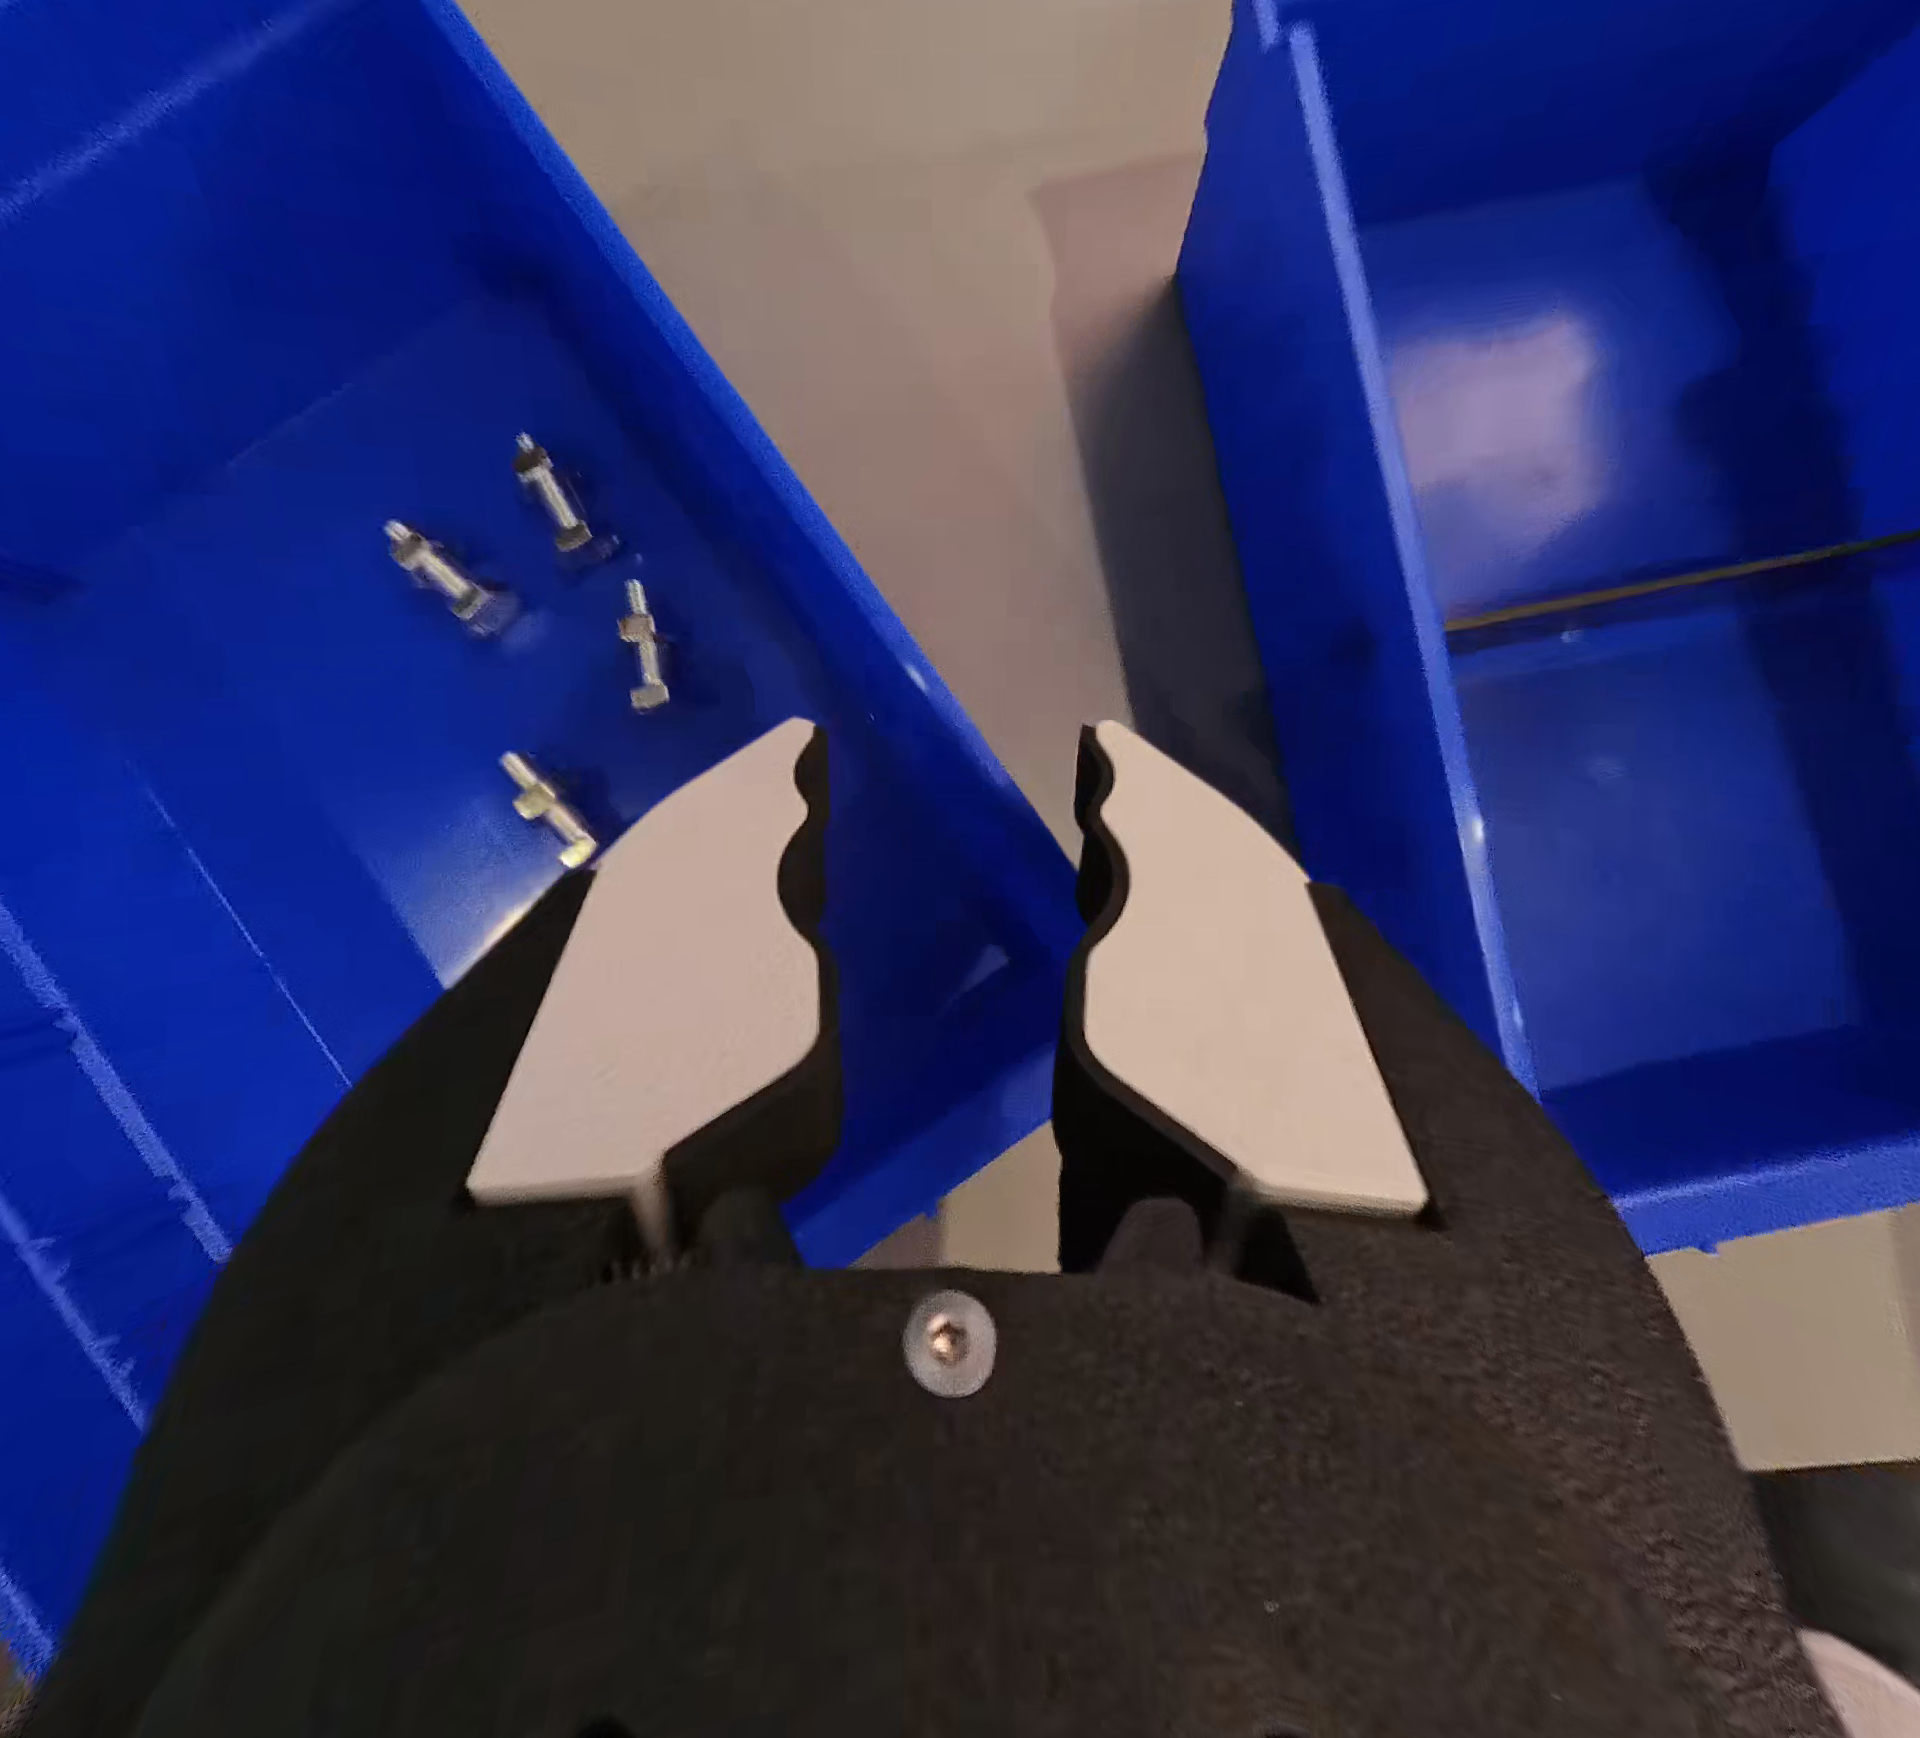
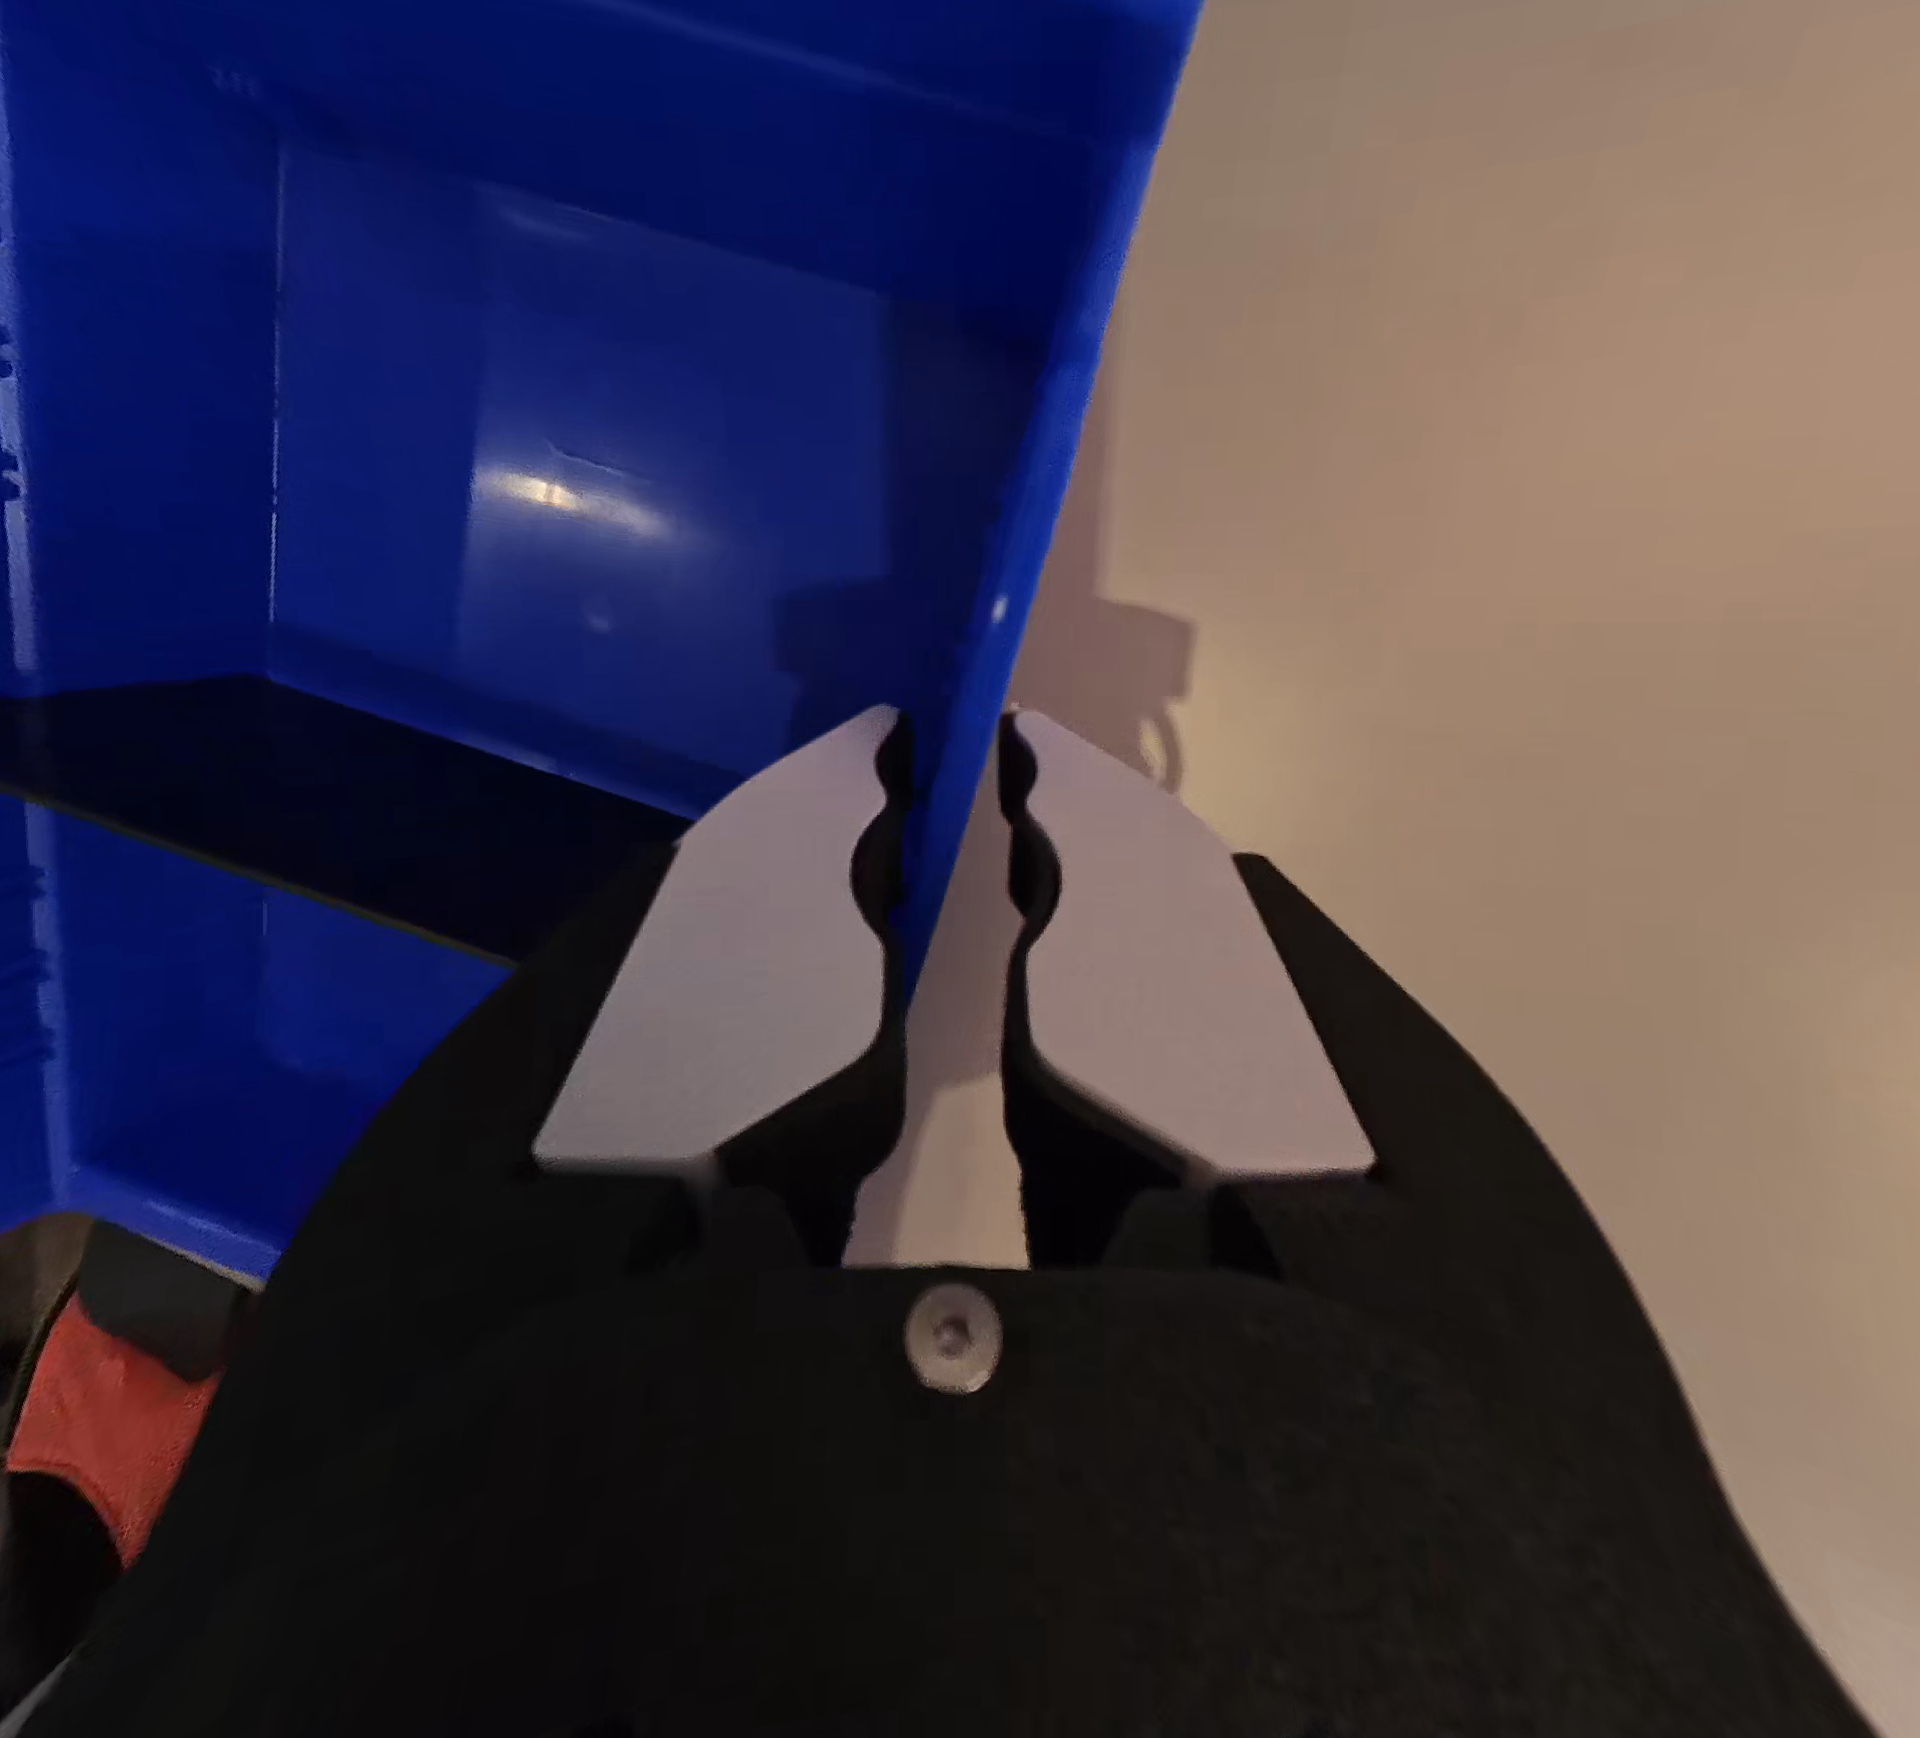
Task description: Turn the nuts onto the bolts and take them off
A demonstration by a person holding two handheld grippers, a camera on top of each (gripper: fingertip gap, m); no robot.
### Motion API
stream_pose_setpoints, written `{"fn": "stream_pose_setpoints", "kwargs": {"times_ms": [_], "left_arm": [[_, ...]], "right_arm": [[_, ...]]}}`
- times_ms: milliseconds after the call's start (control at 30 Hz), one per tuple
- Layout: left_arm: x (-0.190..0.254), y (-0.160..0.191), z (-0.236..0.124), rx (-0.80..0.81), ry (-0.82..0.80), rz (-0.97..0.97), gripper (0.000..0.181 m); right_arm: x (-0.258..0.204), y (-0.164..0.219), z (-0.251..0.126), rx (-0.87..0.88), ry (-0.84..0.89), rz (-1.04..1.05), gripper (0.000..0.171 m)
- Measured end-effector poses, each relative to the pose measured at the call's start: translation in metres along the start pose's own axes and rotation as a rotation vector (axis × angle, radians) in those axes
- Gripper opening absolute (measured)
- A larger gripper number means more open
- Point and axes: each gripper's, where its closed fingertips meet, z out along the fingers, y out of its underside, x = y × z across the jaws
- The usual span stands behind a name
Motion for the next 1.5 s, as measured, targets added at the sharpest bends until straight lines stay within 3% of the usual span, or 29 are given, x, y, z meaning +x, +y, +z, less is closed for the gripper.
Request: {"fn": "stream_pose_setpoints", "kwargs": {"times_ms": [267,500,867,1133,1367,1500], "left_arm": [[0.006,0.008,0.010,-0.201,-0.028,0.022,0.019],[0.004,0.014,0.006,-0.313,-0.074,0.102,0.018],[-0.004,0.042,-0.014,-0.383,-0.099,0.276,0.016],[-0.002,0.045,-0.017,-0.374,0.048,-0.148,0.012],[-0.004,0.045,-0.014,-0.409,-0.055,-0.309,0.009],[-0.006,0.047,-0.013,-0.434,-0.164,-0.289,0.006]], "right_arm": [[0.001,0.004,-0.001,-0.059,0.055,-0.066,0.009],[0.019,0.016,-0.008,-0.061,0.028,-0.064,0.009],[0.096,0.043,-0.029,-0.068,0.032,-0.053,0.008],[0.125,0.054,-0.038,-0.068,0.018,-0.018,0.008],[0.125,0.055,-0.038,-0.076,0.026,-0.035,0.008],[0.125,0.055,-0.038,-0.075,0.032,-0.033,0.008]]}}
